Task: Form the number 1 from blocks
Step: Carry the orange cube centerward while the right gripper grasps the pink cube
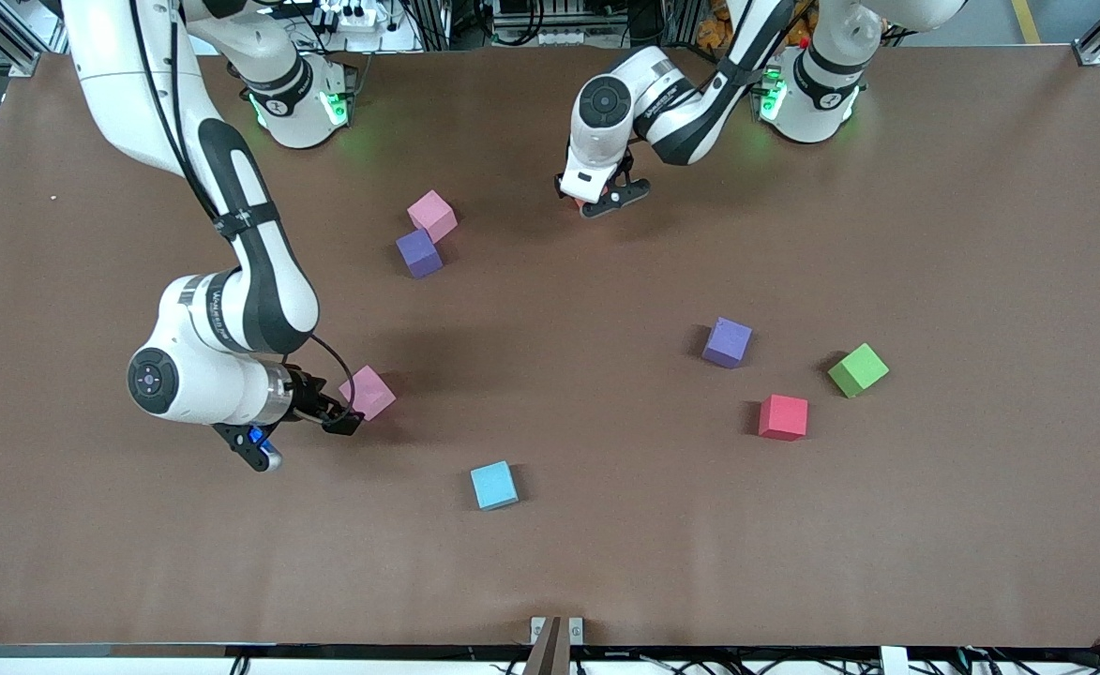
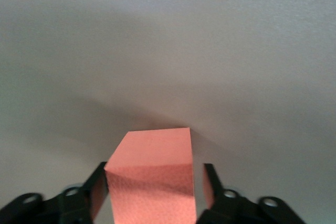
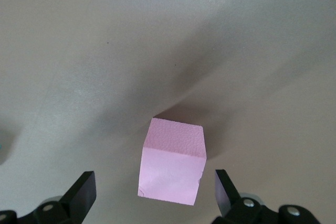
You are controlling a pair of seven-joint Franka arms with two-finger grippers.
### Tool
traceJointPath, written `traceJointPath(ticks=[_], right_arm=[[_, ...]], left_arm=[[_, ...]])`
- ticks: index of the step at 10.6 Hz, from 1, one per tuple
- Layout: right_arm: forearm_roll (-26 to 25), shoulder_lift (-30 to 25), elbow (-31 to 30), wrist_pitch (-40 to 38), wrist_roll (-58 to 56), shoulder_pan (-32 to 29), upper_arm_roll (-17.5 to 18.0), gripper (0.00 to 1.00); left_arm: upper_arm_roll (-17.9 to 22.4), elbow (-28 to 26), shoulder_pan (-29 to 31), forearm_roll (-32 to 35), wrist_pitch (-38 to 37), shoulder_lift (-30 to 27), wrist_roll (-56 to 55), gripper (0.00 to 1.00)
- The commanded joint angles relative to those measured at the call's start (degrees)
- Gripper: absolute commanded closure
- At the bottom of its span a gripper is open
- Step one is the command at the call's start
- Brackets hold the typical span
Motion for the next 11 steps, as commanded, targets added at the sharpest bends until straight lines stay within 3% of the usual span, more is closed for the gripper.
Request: traceJointPath(ticks=[1, 2, 4, 7, 11], right_arm=[[1.4, 0.6, 0.2, 0.2, -0.3, 2.4, -1.8, 0.00], [1.3, 0.4, -1.0, 1.4, -0.3, 2.4, -1.8, 0.00], [1.3, 0.5, -2.3, 3.1, -0.3, 3.1, -1.8, 0.00], [1.3, 0.2, -4.7, 5.7, -0.4, 4.4, -2.6, 0.00], [1.4, 0.0, -7.4, 5.6, -0.4, 6.3, -4.8, 0.00]], left_arm=[[-2.1, -1.0, 0.7, -0.4, 3.5, -1.2, 0.3, 0.88], [-2.8, -0.8, 0.6, -0.2, 4.1, -1.2, 0.5, 1.00], [-4.6, 0.6, 0.6, 3.2, 4.1, -1.2, 2.2, 1.00], [-5.6, 1.0, 0.5, 15.3, 4.1, -1.1, 2.7, 1.00], [-5.2, 3.6, 0.4, 15.3, 4.1, 1.7, 6.6, 1.00]])
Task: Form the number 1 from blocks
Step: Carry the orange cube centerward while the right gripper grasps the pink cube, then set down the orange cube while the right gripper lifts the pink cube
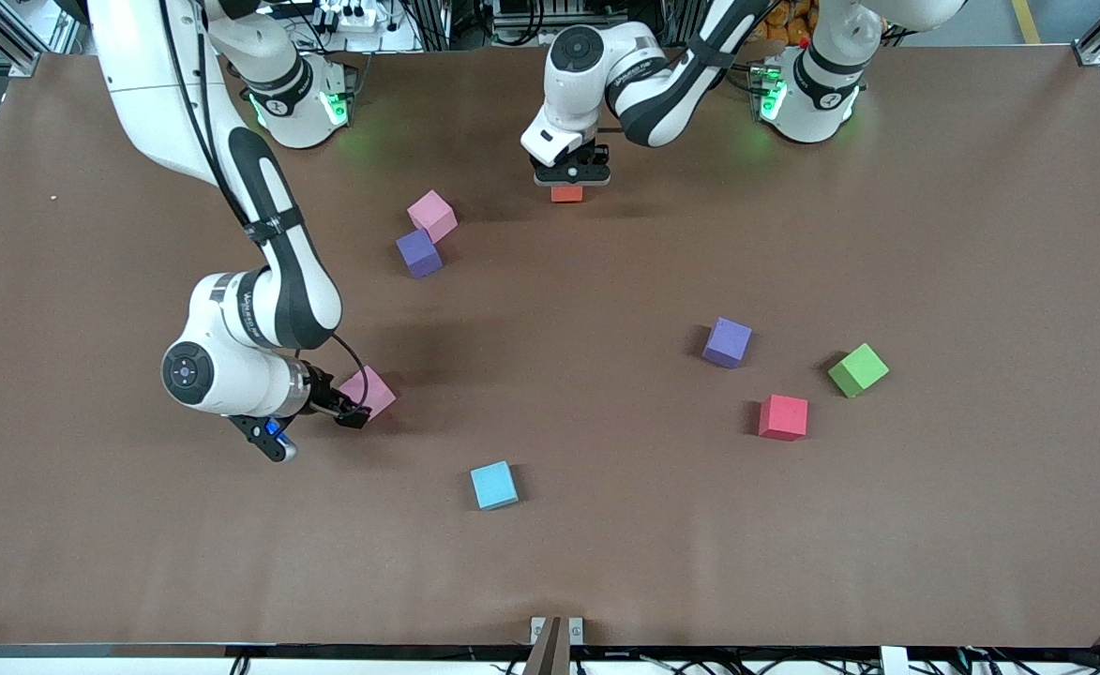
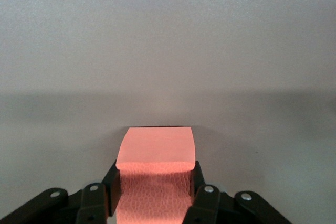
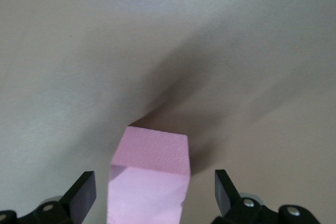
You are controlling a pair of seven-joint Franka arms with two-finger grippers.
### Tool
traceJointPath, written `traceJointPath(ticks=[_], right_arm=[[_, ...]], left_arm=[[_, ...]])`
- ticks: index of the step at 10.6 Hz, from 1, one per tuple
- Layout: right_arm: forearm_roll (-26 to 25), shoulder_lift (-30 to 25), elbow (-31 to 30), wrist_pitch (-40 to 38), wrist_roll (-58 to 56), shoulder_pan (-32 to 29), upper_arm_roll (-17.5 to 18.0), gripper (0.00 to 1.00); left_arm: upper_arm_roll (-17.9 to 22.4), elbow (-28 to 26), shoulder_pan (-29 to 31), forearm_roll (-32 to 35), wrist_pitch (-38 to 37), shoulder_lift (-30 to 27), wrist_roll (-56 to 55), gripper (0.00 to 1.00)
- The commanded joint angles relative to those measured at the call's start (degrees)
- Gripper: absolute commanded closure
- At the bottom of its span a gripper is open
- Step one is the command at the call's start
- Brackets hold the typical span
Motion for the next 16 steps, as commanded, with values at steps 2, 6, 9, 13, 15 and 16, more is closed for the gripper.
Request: traceJointPath(ticks=[2, 6, 9, 13, 15, 16], right_arm=[[1.7, -0.4, -2.0, 0.9, -0.3, 2.3, -1.7, 0.00], [2.2, 0.9, -1.8, 3.1, -0.3, 2.4, -1.6, 0.00], [3.0, 1.8, -1.5, 4.3, -0.4, 3.0, -1.6, 0.00], [2.9, 2.2, -1.6, 5.3, -1.3, 4.5, -1.6, 0.34], [2.9, 2.0, -1.6, 5.3, -2.7, 4.9, -1.6, 0.59], [2.9, 1.7, -1.6, 5.0, -4.3, 5.1, -1.6, 0.65]], left_arm=[[0.1, 2.3, 0.3, 0.7, 0.2, 2.0, 0.7, 1.00], [1.4, 3.6, 0.3, 0.5, 0.2, 3.5, 0.4, 0.00], [1.7, 5.5, 0.6, 0.5, -0.2, 2.9, -1.0, 0.00], [2.6, 7.2, 8.0, 0.6, -8.8, -4.9, 1.2, 0.00], [5.8, 8.7, 14.5, 0.3, -14.5, -6.5, 7.3, 0.00], [8.2, 8.9, 16.0, 0.3, -15.4, -6.5, 9.5, 0.00]])
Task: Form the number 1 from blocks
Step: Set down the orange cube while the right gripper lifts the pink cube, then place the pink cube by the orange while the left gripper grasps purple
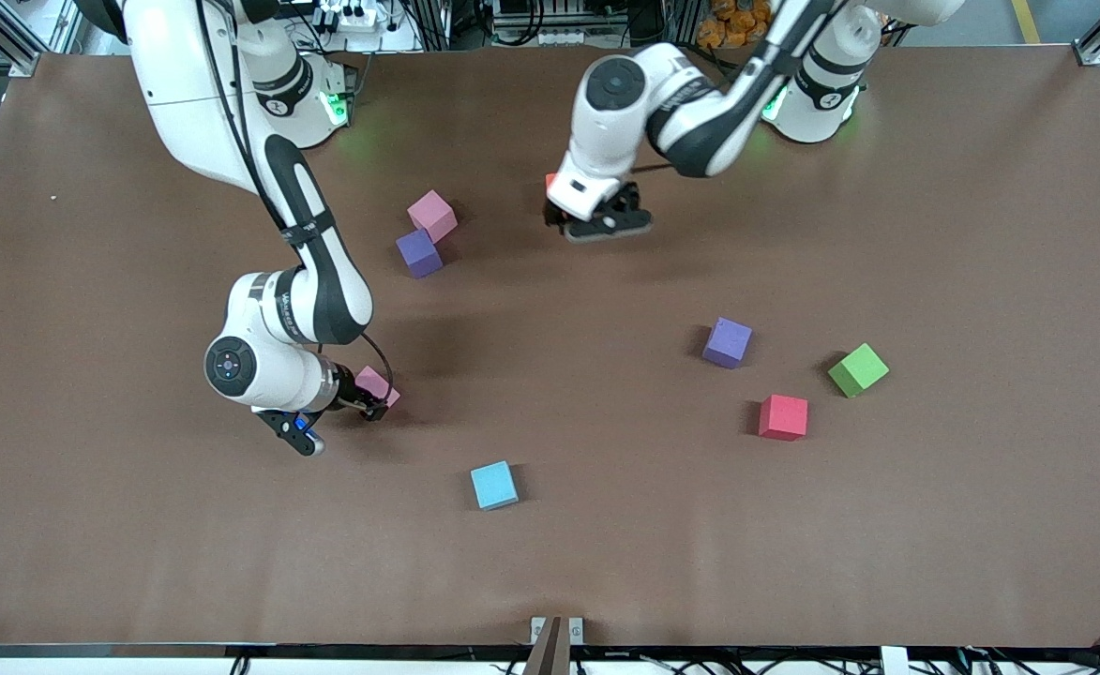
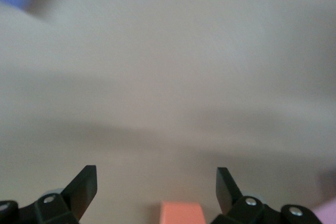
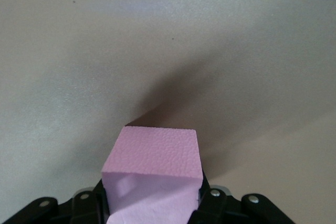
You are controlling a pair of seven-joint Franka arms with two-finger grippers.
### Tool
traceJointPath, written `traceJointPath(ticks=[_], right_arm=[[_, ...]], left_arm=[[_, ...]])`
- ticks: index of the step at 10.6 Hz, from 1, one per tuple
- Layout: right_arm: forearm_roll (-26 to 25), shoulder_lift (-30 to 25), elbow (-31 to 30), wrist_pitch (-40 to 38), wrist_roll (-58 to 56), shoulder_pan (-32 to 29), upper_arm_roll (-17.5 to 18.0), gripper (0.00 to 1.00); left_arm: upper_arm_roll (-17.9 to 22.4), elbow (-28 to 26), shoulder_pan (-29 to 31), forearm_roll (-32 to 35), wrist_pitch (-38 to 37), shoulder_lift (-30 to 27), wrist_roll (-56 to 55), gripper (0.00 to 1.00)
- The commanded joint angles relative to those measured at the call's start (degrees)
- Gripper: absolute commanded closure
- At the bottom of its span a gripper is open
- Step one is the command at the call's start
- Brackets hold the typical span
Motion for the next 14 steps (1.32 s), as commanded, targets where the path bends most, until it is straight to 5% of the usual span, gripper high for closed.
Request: traceJointPath(ticks=[1, 6, 14], right_arm=[[1.2, -1.3, -0.4, 0.1, -3.6, 2.3, -0.9, 0.65], [-7.5, -10.8, -4.7, 2.3, -5.2, 14.8, -1.5, 0.64], [-8.9, -11.0, -11.2, 14.5, -0.4, 36.6, -1.2, 0.64]], left_arm=[[5.8, 0.0, 3.3, 0.5, -2.1, -0.3, 6.7, 0.00], [15.1, 0.0, 7.4, 1.1, -1.9, 2.4, 47.7, 0.00], [17.2, 0.6, 7.7, 1.5, 6.9, 8.8, 60.2, 0.00]])
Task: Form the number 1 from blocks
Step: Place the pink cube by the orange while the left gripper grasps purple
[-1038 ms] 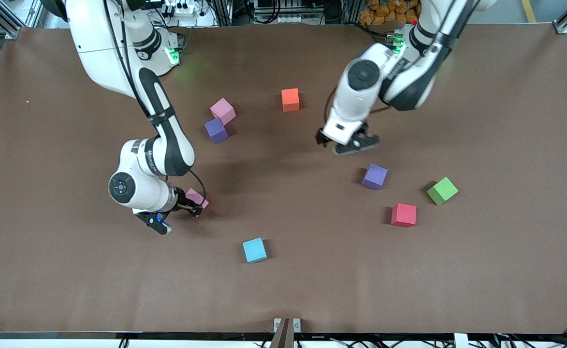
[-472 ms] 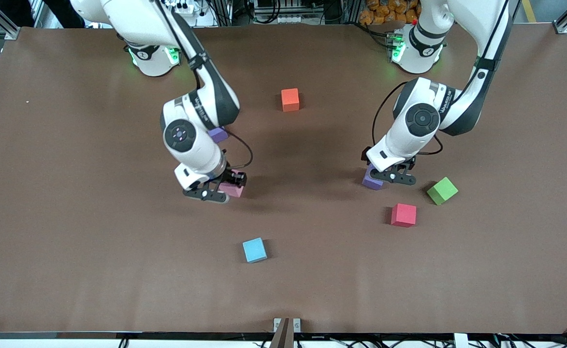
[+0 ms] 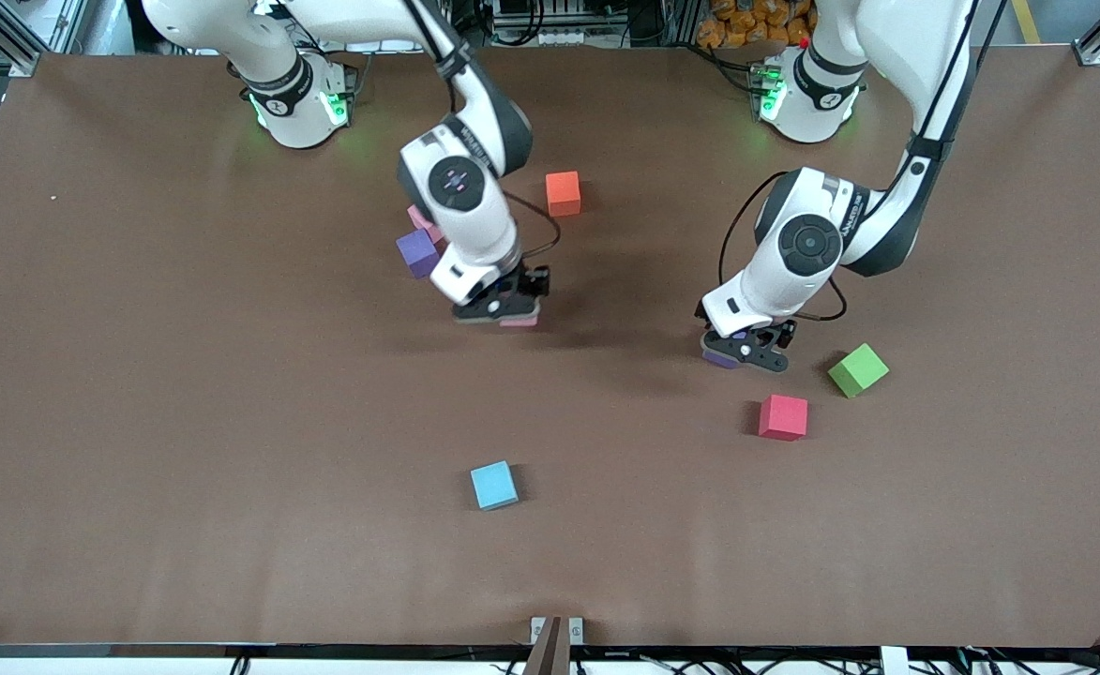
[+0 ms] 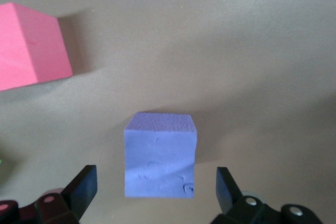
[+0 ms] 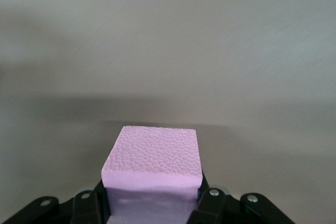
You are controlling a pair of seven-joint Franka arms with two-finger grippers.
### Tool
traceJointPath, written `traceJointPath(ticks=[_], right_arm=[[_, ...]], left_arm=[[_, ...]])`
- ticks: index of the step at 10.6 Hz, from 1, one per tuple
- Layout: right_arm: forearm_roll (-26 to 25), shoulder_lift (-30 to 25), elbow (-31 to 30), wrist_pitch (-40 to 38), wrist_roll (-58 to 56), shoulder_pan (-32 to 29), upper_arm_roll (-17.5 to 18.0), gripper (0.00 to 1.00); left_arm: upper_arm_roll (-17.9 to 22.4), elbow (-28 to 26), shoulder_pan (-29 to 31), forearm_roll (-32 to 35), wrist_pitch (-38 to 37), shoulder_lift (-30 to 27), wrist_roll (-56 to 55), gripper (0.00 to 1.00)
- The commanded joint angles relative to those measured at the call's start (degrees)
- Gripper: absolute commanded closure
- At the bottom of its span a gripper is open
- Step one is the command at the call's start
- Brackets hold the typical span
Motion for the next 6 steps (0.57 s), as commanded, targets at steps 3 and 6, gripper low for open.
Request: traceJointPath(ticks=[3, 6], right_arm=[[-0.9, 1.0, -5.5, 6.9, 5.5, 7.4, -0.4, 0.64], [-0.4, 2.9, -5.3, 8.1, 11.6, 9.9, 0.4, 0.64]], left_arm=[[1.1, 1.1, -0.2, 1.0, 2.1, 2.8, -0.3, 0.00], [1.1, 1.1, -0.7, 0.7, 2.7, 3.8, -4.6, 0.00]])
